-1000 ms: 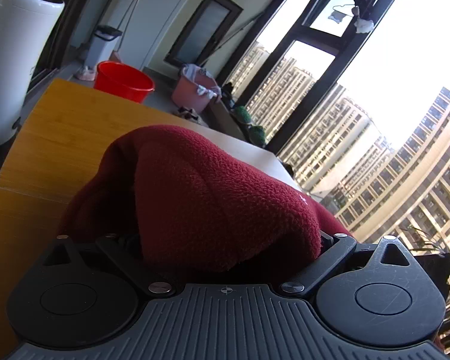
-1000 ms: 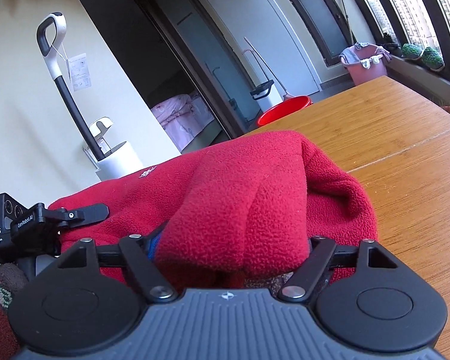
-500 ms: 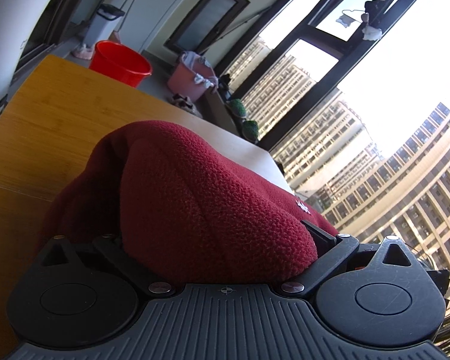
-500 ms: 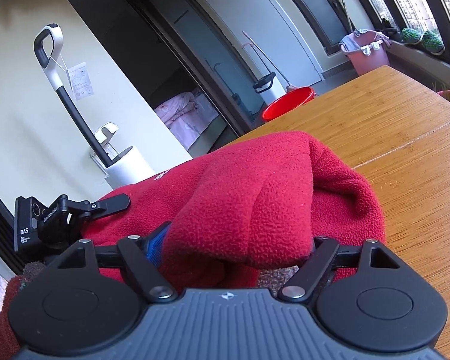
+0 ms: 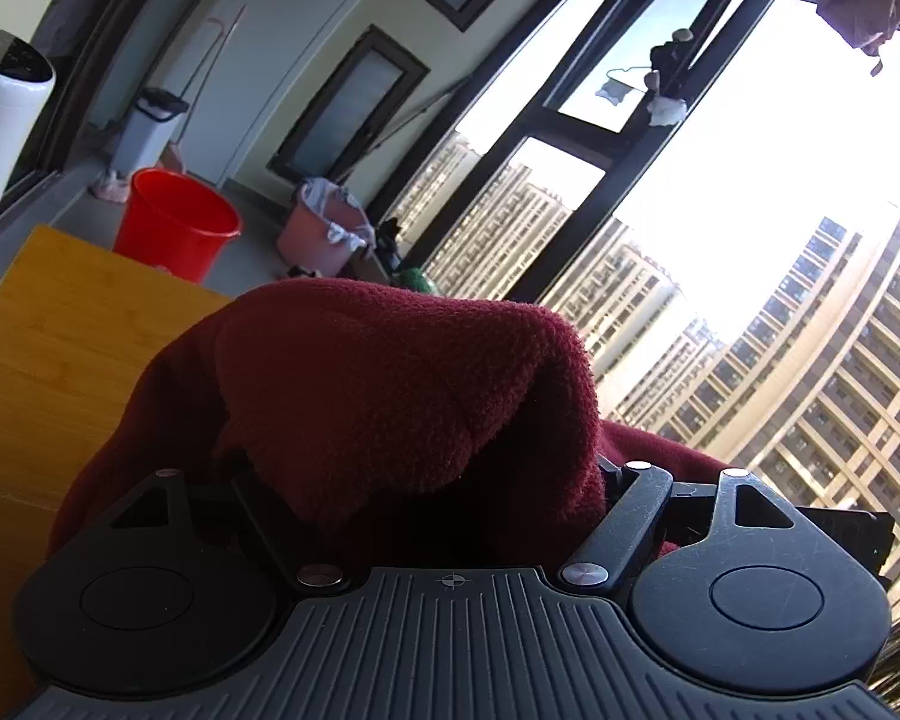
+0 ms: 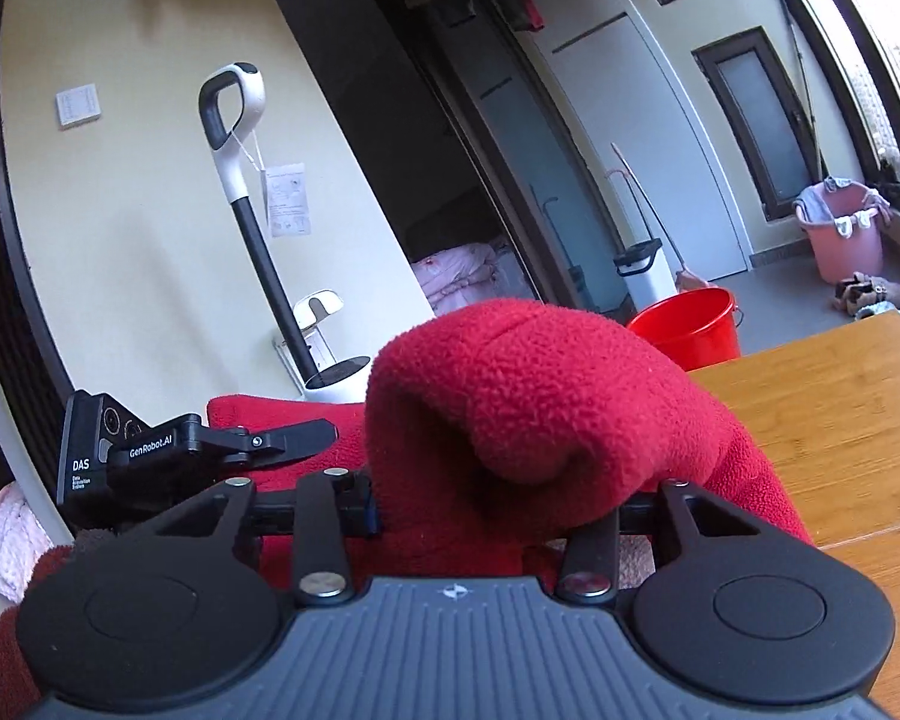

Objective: Fold clothes

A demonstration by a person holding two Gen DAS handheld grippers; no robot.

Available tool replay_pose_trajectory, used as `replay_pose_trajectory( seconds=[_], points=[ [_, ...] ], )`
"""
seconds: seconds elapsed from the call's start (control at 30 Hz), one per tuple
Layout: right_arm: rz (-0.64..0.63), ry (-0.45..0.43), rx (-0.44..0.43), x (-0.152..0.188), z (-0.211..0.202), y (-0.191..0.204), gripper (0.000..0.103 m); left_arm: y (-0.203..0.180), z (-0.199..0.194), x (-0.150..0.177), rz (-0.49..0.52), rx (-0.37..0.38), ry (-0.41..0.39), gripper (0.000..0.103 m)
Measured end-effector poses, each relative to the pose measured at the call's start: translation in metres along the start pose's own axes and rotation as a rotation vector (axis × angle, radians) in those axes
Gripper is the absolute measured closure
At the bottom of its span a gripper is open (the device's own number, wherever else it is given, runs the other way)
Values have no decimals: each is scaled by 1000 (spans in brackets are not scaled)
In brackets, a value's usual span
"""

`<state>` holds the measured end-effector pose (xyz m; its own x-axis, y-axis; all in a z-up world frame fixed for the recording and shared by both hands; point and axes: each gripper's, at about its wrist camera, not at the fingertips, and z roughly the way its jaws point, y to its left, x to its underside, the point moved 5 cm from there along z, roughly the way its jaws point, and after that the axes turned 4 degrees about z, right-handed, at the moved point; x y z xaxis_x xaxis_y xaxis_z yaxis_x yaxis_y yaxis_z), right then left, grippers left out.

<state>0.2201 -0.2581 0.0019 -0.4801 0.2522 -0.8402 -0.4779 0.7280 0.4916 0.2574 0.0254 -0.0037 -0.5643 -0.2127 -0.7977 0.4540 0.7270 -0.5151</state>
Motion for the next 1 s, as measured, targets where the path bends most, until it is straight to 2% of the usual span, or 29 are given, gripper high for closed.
replay_pose_trajectory(
  seconds=[0.1,0.13,0.2,0.23,0.3,0.43,0.53,0.6,0.7,0.87,1.0],
  points=[
    [-2,117,32,48,-9,-2,57,3,-7,35,58,-64,63,21],
    [13,144,42,65,-12,-6,57,7,-8,49,62,-80,87,17],
    [72,146,45,86,-19,-14,53,13,-16,64,26,-62,98,15],
    [102,139,44,91,-22,-16,48,13,-23,65,20,-57,90,15],
    [131,133,48,94,-26,-18,45,10,-36,61,52,-74,69,15],
    [89,126,90,92,-25,-12,41,-3,-67,40,155,-131,-5,12],
    [82,117,114,91,-21,-11,37,-21,-92,22,186,-111,-93,10],
    [80,111,126,91,-18,-11,34,-37,-95,18,207,-55,-115,7],
    [63,103,145,87,-15,-9,30,-58,-77,24,246,19,-79,4],
    [63,83,158,76,-35,-5,29,-33,-22,54,212,-96,58,4],
    [81,64,112,67,-70,8,29,-12,-18,50,130,-105,40,4]
  ],
)
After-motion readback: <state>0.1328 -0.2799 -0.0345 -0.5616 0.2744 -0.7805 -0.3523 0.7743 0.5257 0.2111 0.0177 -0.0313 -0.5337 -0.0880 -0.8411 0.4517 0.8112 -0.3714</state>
